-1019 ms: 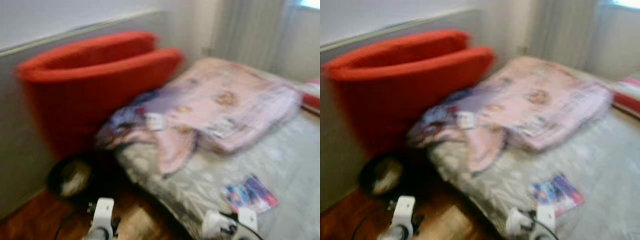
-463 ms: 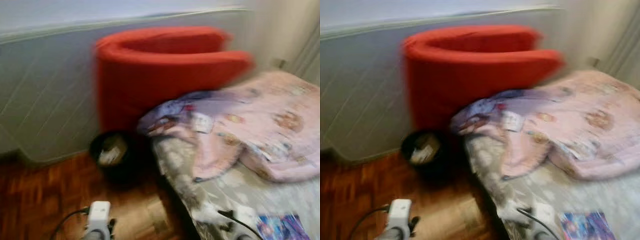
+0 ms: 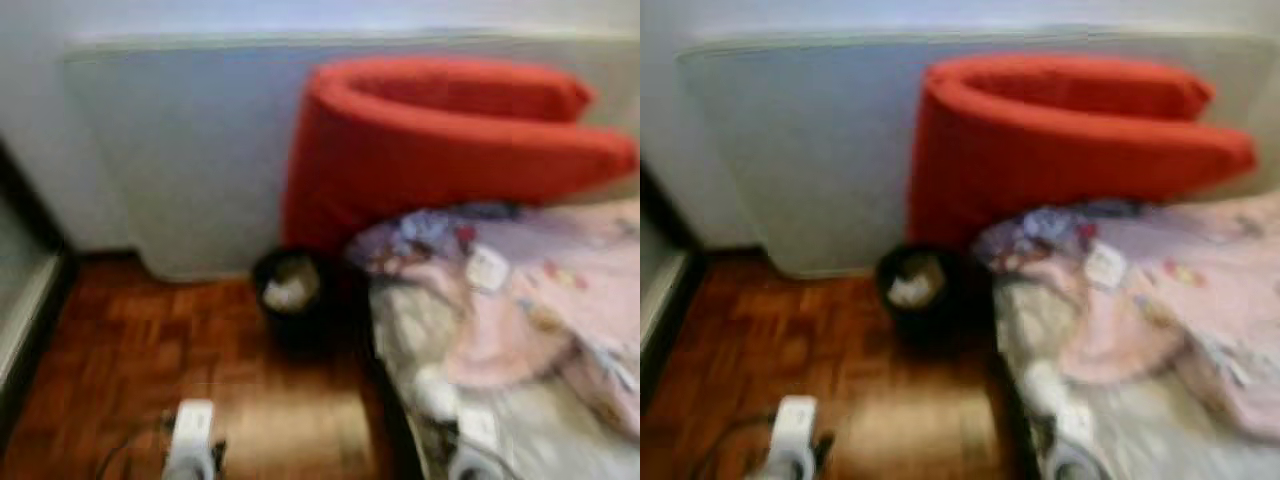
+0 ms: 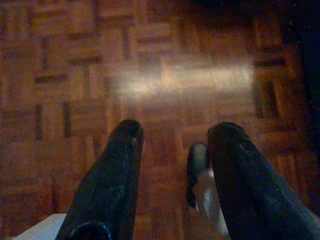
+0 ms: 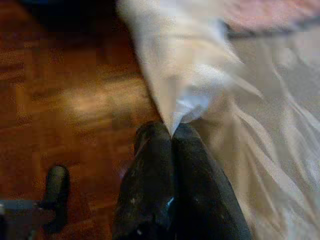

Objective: Clean up the room

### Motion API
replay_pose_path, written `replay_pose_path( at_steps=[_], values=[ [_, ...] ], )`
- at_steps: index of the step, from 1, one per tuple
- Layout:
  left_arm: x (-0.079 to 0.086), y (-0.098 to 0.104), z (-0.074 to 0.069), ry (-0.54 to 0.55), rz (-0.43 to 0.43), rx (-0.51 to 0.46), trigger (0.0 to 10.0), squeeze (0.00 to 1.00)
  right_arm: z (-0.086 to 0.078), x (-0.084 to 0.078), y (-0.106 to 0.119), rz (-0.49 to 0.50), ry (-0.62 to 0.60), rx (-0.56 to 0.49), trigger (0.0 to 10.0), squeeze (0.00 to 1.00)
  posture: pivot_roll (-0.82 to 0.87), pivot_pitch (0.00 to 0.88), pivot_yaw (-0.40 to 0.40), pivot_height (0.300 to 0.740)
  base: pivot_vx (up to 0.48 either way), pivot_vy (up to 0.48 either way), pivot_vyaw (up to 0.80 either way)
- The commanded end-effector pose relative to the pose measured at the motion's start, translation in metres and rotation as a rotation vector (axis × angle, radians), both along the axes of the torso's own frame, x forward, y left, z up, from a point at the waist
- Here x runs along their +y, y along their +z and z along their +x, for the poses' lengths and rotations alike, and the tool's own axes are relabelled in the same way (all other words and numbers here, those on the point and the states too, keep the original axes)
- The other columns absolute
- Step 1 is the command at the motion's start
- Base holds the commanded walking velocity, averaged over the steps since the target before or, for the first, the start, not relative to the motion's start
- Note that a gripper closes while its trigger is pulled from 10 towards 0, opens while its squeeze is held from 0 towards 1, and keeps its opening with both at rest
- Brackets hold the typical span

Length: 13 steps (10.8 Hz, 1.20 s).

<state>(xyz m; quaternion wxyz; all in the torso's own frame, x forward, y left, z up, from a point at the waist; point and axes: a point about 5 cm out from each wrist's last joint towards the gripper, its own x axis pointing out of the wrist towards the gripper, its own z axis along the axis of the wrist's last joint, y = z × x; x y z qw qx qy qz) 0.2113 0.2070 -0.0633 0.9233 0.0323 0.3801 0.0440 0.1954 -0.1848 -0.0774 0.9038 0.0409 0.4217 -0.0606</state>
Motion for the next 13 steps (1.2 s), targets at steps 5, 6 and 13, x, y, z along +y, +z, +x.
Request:
replay_pose_path(
  at_steps=[5,6,13],
  values=[
    [-0.0036,-0.0030,-0.0032,0.008,-0.009,0.020,10.0,0.00,-0.0068,-0.0058,-0.0028,-0.010,0.000,0.022,10.0,0.00,0.17,0.012,-0.051,0.740,0.000,0.000,0.80],
    [-0.0035,-0.0035,-0.0039,0.004,-0.006,0.026,10.0,0.00,-0.0067,-0.0055,-0.0028,-0.008,0.001,0.021,10.0,0.00,0.17,0.021,-0.050,0.740,0.000,0.000,0.80],
    [-0.0028,-0.0053,-0.0067,-0.002,0.003,0.048,10.0,0.00,-0.0084,-0.0035,-0.0039,0.015,-0.021,0.022,10.0,0.00,0.16,0.022,-0.042,0.740,0.000,0.000,0.40]
  ],
)
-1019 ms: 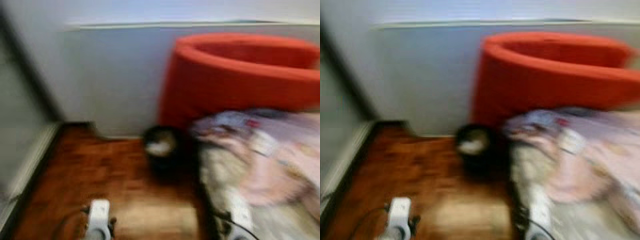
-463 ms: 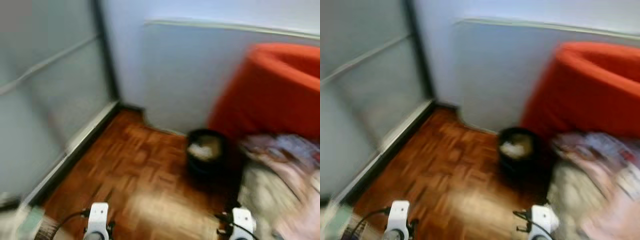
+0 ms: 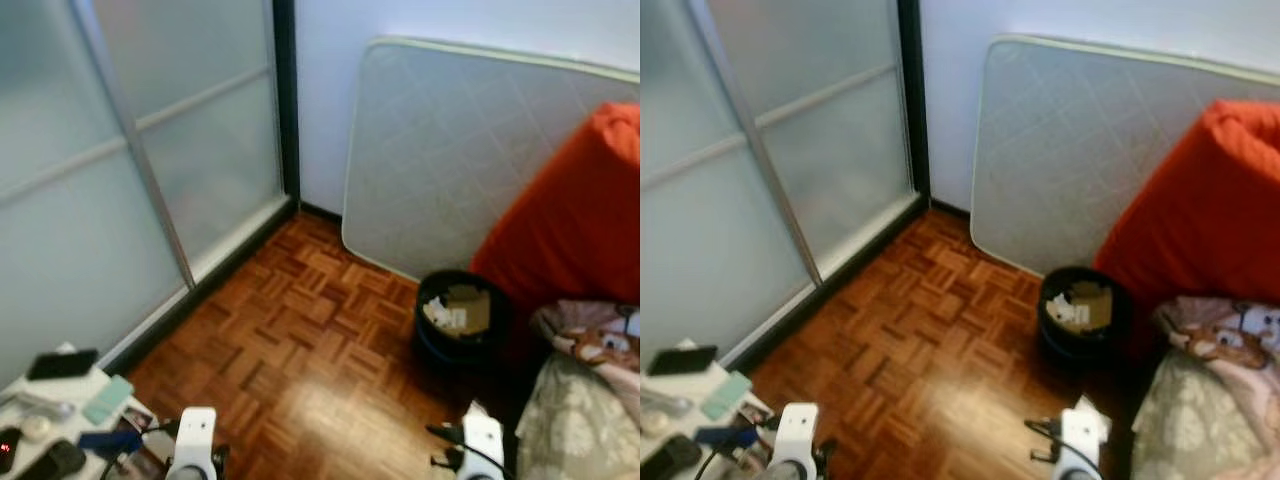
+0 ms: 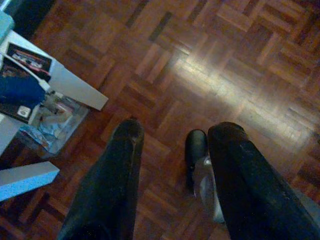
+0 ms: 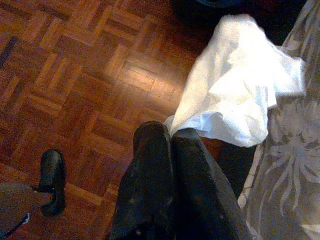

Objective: Clean up the room

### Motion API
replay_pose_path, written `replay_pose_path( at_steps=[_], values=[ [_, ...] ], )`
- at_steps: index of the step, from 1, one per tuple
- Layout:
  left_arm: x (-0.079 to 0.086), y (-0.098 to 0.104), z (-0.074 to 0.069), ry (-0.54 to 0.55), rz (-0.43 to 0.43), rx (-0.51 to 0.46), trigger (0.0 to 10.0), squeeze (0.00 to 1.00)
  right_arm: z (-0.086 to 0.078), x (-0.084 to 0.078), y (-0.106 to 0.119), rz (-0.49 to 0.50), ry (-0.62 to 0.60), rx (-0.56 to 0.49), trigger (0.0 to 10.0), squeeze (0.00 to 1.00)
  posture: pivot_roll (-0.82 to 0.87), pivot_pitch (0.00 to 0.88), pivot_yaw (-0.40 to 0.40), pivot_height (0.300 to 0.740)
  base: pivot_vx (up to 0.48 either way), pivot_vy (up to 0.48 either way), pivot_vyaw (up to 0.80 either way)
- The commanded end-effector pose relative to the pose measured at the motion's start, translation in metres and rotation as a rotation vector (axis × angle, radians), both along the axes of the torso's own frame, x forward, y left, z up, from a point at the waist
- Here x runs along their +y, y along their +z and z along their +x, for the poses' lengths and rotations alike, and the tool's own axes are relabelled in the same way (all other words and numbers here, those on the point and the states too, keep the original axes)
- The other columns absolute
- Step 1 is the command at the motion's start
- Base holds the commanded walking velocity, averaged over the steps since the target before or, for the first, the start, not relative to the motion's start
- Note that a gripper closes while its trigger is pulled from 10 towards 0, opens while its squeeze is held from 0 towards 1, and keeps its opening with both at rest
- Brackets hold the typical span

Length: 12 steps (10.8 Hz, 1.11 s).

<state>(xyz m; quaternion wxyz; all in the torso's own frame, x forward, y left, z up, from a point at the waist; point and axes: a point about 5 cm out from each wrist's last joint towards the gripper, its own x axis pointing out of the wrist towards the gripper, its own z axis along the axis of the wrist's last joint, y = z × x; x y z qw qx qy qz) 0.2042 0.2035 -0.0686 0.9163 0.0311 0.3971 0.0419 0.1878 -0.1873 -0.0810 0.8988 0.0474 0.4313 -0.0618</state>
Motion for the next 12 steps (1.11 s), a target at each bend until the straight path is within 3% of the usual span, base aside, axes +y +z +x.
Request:
replay_pose_path(
  at_steps=[1,8,12],
  values=[
    [0.0003,-0.0004,-0.0001,0.001,0.003,0.013,10.0,0.00,-0.0007,0.0005,-0.0003,0.007,0.003,-0.002,10.0,0.00,0.17,0.022,-0.042,0.740,0.000,0.000,0.00],
    [0.0008,-0.0033,-0.0049,-0.012,0.022,0.040,10.0,0.00,-0.0037,0.0032,-0.0022,0.002,0.038,0.014,10.0,0.00,0.17,0.000,-0.040,0.740,0.291,0.000,0.00],
    [-0.0027,-0.0014,-0.0003,-0.016,0.017,0.027,10.0,0.00,-0.0014,0.0030,-0.0010,-0.009,0.058,0.010,10.0,0.00,0.17,0.000,-0.042,0.740,0.311,0.000,0.00]
  ],
)
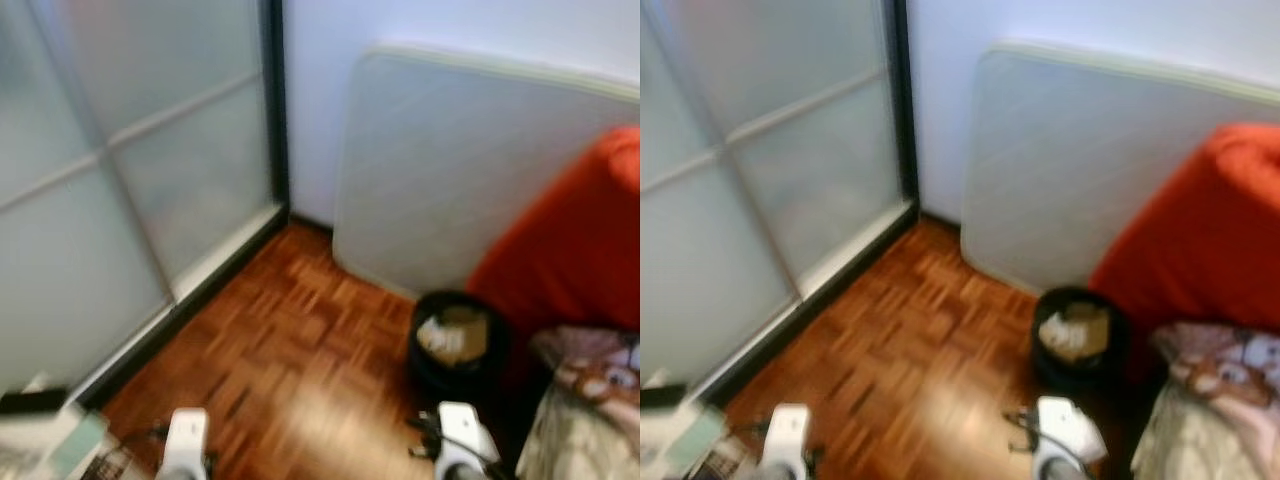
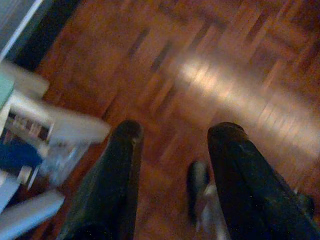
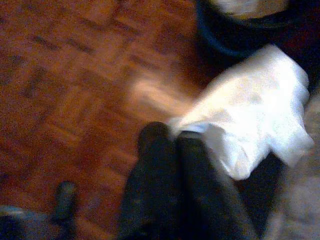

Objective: Clean up the room

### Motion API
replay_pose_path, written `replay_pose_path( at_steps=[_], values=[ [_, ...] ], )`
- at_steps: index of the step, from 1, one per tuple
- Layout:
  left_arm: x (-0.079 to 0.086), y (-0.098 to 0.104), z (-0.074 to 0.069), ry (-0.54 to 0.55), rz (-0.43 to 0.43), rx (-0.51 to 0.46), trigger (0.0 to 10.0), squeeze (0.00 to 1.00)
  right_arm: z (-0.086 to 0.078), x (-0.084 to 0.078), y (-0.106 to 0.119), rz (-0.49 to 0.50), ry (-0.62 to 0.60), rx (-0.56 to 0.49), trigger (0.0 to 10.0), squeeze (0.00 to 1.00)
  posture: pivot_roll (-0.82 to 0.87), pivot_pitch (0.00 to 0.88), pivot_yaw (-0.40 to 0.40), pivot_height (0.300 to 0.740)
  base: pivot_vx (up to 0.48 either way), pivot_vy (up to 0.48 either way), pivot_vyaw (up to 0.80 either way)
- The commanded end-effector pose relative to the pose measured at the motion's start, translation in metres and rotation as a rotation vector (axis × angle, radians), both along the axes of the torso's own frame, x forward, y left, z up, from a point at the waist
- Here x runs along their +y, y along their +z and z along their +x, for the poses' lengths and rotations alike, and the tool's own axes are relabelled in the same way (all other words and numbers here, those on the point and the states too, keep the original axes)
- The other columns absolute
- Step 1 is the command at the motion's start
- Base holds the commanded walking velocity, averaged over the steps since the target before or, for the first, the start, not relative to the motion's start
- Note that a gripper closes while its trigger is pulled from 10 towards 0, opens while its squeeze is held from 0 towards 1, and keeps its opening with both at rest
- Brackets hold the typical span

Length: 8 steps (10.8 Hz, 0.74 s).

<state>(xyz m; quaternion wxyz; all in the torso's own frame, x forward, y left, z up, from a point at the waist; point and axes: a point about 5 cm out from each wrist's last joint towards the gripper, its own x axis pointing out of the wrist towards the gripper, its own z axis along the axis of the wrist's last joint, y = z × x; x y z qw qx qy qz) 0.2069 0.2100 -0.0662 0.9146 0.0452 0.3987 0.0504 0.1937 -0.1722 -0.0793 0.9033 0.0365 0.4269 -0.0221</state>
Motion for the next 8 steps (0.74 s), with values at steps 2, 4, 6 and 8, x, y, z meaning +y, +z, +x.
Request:
replay_pose_path(
  at_steps=[2,4,6,8],
  values=[
    [-0.0084,-0.0043,-0.0044,-0.012,-0.018,0.024,10.0,0.00,-0.0068,-0.0128,-0.0023,-0.025,-0.029,0.021,10.0,0.00,0.17,0.000,-0.044,0.740,0.321,0.000,0.00],
    [-0.0078,-0.0037,-0.0036,-0.008,-0.020,0.018,10.0,0.00,-0.0062,-0.0127,-0.0021,-0.024,-0.033,0.020,10.0,0.00,0.17,0.000,-0.045,0.740,0.326,0.000,0.00],
    [-0.0068,-0.0032,-0.0029,-0.005,-0.019,0.018,10.0,0.00,-0.0046,-0.0123,-0.0013,-0.018,-0.045,0.015,10.0,0.00,0.17,0.001,-0.036,0.740,0.328,0.000,0.00],
    [-0.0050,-0.0022,-0.0017,-0.004,-0.015,0.014,10.0,0.00,-0.0028,-0.0123,-0.0002,-0.021,-0.056,0.004,10.0,0.00,0.17,0.005,-0.034,0.740,0.328,0.000,0.00]
  ],
)
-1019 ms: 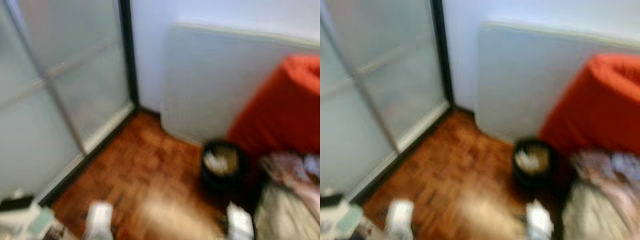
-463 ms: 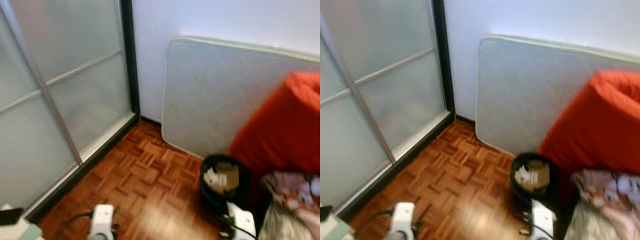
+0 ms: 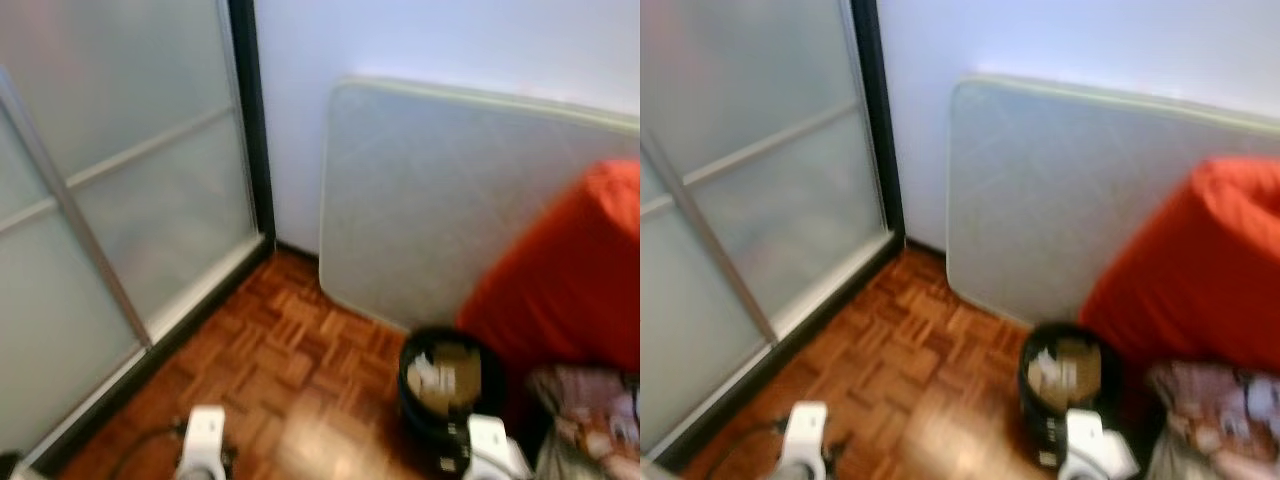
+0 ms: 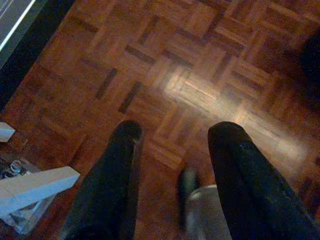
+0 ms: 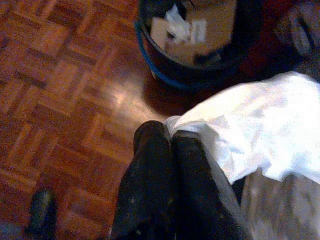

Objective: Clean up the room

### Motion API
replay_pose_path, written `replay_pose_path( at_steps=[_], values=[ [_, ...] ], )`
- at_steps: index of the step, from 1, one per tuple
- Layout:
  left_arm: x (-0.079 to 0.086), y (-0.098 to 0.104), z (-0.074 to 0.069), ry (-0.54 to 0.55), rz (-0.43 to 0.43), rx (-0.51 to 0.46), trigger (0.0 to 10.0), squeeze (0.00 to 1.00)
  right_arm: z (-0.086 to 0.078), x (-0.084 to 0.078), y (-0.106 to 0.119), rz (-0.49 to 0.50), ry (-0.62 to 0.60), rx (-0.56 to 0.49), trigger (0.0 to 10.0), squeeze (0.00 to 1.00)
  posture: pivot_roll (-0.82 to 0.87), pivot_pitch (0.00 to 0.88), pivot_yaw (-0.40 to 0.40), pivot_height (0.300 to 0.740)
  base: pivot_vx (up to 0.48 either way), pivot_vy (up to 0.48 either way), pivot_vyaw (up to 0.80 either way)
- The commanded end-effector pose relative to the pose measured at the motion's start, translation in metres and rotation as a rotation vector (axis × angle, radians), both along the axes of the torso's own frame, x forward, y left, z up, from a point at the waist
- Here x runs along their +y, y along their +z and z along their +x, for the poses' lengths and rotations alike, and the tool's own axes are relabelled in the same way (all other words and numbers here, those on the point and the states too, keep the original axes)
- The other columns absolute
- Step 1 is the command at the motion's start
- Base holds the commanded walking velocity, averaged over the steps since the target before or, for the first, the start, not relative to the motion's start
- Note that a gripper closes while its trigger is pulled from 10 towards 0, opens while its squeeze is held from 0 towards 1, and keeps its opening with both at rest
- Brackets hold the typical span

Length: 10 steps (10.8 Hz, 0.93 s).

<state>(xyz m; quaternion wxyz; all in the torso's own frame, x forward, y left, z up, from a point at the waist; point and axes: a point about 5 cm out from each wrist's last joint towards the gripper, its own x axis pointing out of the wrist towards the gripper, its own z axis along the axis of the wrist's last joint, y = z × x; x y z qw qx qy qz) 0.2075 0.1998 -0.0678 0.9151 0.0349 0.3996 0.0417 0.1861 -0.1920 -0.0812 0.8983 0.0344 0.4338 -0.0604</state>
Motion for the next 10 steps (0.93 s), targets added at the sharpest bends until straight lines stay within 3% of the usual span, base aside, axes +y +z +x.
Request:
replay_pose_path(
  at_steps=[1,6,10],
  values=[
    [0.0053,-0.0001,-0.0015,0.004,0.011,0.009,10.0,0.00,0.0048,0.0075,0.0015,0.019,0.006,-0.016,10.0,0.00,0.17,0.007,-0.033,0.740,0.326,0.000,0.00],
    [0.0057,0.0005,-0.0006,0.012,0.009,0.003,10.0,0.00,0.0039,0.0062,0.0010,0.029,-0.018,-0.010,10.0,0.00,0.17,0.017,-0.036,0.740,0.329,0.000,0.00],
    [0.0071,0.0008,-0.0005,0.017,0.010,0.002,10.0,0.00,0.0038,0.0085,0.0004,0.040,-0.013,0.001,10.0,0.00,0.18,0.018,-0.034,0.740,0.330,0.000,-0.79]
  ],
)
